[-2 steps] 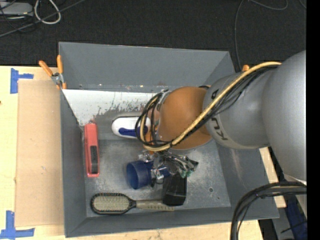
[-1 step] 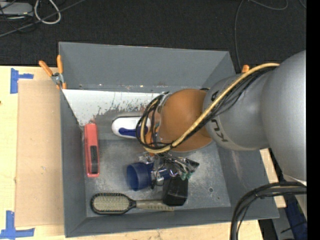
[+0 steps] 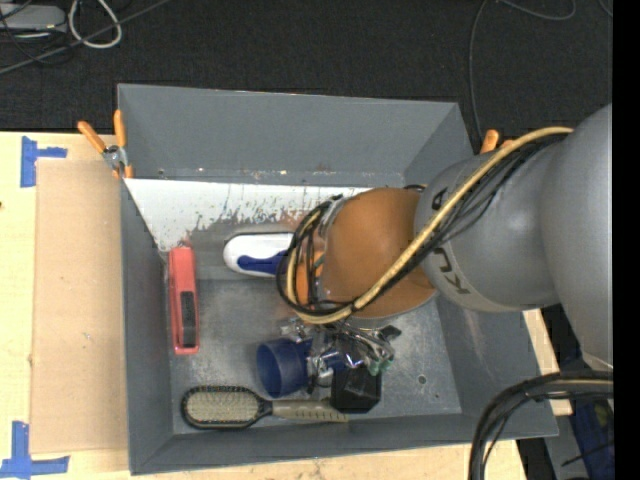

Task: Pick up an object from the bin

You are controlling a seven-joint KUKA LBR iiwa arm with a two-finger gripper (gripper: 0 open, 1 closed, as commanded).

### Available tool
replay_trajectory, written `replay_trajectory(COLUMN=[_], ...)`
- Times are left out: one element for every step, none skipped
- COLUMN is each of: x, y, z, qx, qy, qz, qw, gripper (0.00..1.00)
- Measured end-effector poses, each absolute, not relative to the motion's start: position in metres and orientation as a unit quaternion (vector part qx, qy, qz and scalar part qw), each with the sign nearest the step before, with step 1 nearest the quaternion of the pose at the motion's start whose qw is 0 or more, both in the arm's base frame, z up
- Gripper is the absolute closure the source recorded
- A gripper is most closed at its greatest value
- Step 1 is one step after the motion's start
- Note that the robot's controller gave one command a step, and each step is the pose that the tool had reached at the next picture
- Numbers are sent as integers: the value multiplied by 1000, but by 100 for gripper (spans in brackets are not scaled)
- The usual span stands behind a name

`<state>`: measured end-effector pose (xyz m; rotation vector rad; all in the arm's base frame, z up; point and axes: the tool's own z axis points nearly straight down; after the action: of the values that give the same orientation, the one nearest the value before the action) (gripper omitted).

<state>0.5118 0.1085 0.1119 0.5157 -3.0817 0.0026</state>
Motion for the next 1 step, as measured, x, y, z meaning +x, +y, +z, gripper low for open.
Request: replay_trajectory(x=[501], y=[130], z=[128], qx=[181], qy=[-984], qz=[0], qw=[2], gripper=[100])
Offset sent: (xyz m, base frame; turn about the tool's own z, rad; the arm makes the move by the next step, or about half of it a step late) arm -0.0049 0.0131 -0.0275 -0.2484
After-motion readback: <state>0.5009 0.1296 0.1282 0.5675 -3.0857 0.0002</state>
